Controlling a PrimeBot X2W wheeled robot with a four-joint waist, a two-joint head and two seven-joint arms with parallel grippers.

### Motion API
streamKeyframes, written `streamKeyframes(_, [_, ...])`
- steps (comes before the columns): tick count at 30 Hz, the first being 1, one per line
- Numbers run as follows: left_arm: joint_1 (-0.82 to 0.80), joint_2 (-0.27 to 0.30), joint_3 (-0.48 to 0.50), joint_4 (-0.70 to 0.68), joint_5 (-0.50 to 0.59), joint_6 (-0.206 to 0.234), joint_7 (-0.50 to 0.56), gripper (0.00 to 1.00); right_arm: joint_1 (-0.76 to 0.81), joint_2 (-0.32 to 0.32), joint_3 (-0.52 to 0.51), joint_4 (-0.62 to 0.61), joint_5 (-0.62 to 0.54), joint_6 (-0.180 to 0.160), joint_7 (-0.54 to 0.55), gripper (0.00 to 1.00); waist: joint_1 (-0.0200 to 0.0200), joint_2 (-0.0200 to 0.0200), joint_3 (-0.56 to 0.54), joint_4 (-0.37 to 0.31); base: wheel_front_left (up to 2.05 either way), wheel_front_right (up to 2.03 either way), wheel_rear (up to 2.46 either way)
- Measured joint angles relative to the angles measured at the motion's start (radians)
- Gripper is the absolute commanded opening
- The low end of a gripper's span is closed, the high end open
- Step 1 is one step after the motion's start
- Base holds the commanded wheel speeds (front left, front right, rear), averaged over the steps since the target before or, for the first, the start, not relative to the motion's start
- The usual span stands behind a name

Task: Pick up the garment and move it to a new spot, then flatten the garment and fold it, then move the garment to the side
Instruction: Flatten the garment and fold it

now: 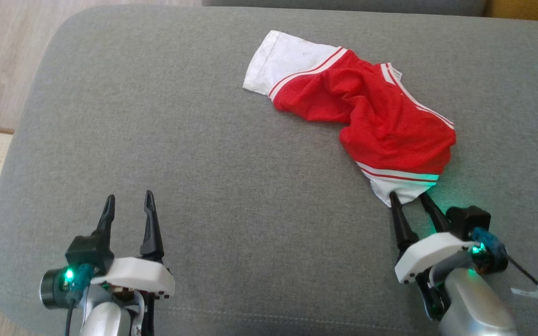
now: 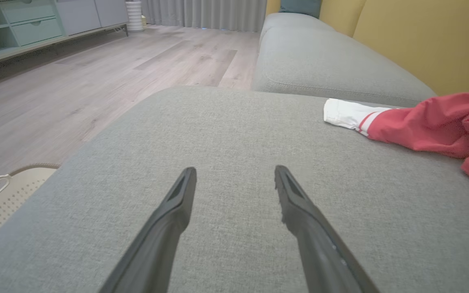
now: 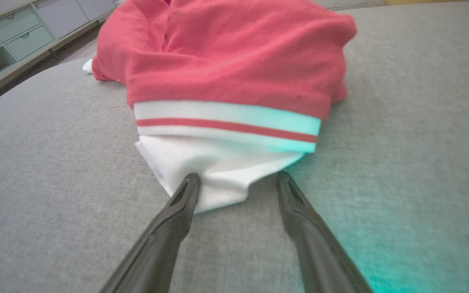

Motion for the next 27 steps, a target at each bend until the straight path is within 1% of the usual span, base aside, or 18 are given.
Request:
streamKeyframes(1, [0.0, 0.0, 0.0, 0.0, -0.006, 0.0, 0.0, 1.0, -0.011, 0.0, -0.001, 0.007, 0.0, 0.0, 0.0, 0.09, 0.0, 0.0, 0.002, 0.006, 0.0, 0.0, 0.0])
streamKeyframes(2, [0.0, 0.0, 0.0, 0.0, -0.007, 0.0, 0.0, 1.0, -0.019, 0.0, -0.002, 0.012, 0.0, 0.0, 0.0, 0.0, 0.0, 0.0, 0.003, 0.009, 0.0, 0.0, 0.0])
streamKeyframes(5, [0.0, 0.0, 0.001, -0.001, -0.007, 0.003, 0.0, 1.0, -0.028, 0.001, -0.003, 0.008, 0.0, 0.0, 0.001, 0.0, 0.0, 0.0, 0.009, 0.008, 0.0, 0.0, 0.0])
streamKeyframes(8, [0.0, 0.0, 0.001, -0.005, -0.01, 0.004, 0.0, 1.0, -0.025, 0.001, -0.009, -0.038, 0.0, 0.0, 0.003, 0.0, 0.0, 0.0, 0.008, -0.003, 0.0, 0.0, 0.0])
streamKeyframes(12, [0.0, 0.0, -0.005, -0.004, -0.018, 0.004, 0.0, 1.0, -0.029, -0.001, 0.003, -0.189, 0.006, 0.0, 0.005, 0.0, 0.0, 0.0, -0.003, -0.023, 0.0, 0.0, 0.0])
streamKeyframes(15, [-0.001, 0.0, -0.018, -0.003, -0.032, 0.004, 0.0, 1.0, -0.057, -0.025, 0.053, -0.321, 0.022, 0.0, 0.006, 0.0, 0.0, 0.0, -0.018, -0.035, 0.0, 0.0, 0.0])
streamKeyframes(18, [-0.001, 0.0, -0.033, 0.005, -0.038, 0.004, 0.0, 1.0, -0.139, -0.069, 0.119, -0.444, 0.037, 0.0, 0.005, 0.0, 0.0, 0.0, -0.035, -0.038, 0.0, 0.0, 0.0])
streamKeyframes(21, [-0.001, 0.0, -0.047, 0.016, -0.054, 0.004, 0.0, 1.0, -0.257, -0.11, 0.186, -0.528, 0.052, 0.0, 0.005, 0.0, 0.0, 0.0, -0.049, -0.026, 0.0, 0.0, 0.0])
streamKeyframes(24, [-0.001, -0.001, -0.071, 0.02, -0.067, 0.007, 0.0, 1.0, -0.386, -0.124, 0.259, -0.544, 0.061, 0.0, 0.004, 0.0, 0.0, 0.0, -0.061, 0.0, 0.0, 0.0, 0.0])
streamKeyframes(27, [0.0, 0.0, -0.094, 0.027, -0.08, 0.007, 0.0, 1.0, -0.511, -0.122, 0.339, -0.511, 0.068, 0.0, 0.004, 0.0, 0.0, 0.0, -0.072, 0.038, 0.0, 0.0, 0.0])
